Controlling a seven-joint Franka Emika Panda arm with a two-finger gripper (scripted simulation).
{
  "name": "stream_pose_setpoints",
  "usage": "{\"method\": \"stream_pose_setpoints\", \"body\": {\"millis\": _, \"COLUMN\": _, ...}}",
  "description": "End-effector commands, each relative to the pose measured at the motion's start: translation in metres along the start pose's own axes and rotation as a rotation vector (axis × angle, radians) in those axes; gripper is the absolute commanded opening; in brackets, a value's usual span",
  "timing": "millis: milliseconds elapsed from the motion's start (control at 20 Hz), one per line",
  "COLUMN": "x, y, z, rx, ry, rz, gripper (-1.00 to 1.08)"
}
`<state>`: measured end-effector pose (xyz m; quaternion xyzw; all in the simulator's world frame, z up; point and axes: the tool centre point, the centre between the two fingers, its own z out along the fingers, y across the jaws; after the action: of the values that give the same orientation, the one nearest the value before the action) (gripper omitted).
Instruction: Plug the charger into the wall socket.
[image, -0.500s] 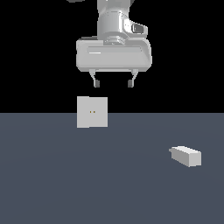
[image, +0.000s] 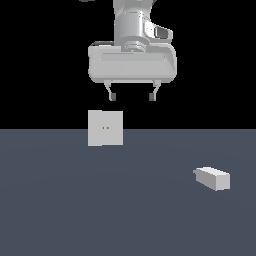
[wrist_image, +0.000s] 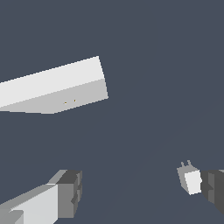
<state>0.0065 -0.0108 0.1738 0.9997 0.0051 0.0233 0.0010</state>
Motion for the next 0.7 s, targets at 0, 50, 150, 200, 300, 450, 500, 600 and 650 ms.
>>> {"method": "stream_pose_setpoints", "body": {"millis": 0, "x": -0.004, "y": 0.005, "z": 0.003, "rx": 0.001, "ry": 0.009, "rz": -0.007, "gripper": 1.0}}
{"method": "stream_pose_setpoints", "body": {"millis": 50, "x": -0.006, "y": 0.007, "z": 0.005, "rx": 0.002, "ry": 0.014, "rz": -0.011, "gripper": 1.0}}
{"method": "stream_pose_setpoints", "body": {"millis": 150, "x": -0.011, "y": 0.012, "z": 0.008, "rx": 0.003, "ry": 0.025, "rz": -0.02, "gripper": 1.0}}
{"method": "stream_pose_setpoints", "body": {"millis": 200, "x": -0.014, "y": 0.015, "z": 0.01, "rx": 0.004, "ry": 0.032, "rz": -0.026, "gripper": 1.0}}
{"method": "stream_pose_setpoints", "body": {"millis": 300, "x": -0.019, "y": 0.021, "z": 0.015, "rx": 0.005, "ry": 0.046, "rz": -0.037, "gripper": 1.0}}
{"method": "stream_pose_setpoints", "body": {"millis": 450, "x": -0.029, "y": 0.033, "z": 0.023, "rx": 0.008, "ry": 0.07, "rz": -0.057, "gripper": 1.0}}
{"method": "stream_pose_setpoints", "body": {"millis": 500, "x": -0.032, "y": 0.037, "z": 0.026, "rx": 0.009, "ry": 0.079, "rz": -0.064, "gripper": 1.0}}
{"method": "stream_pose_setpoints", "body": {"millis": 600, "x": -0.039, "y": 0.045, "z": 0.032, "rx": 0.011, "ry": 0.097, "rz": -0.078, "gripper": 1.0}}
{"method": "stream_pose_setpoints", "body": {"millis": 650, "x": -0.042, "y": 0.05, "z": 0.036, "rx": 0.012, "ry": 0.106, "rz": -0.086, "gripper": 1.0}}
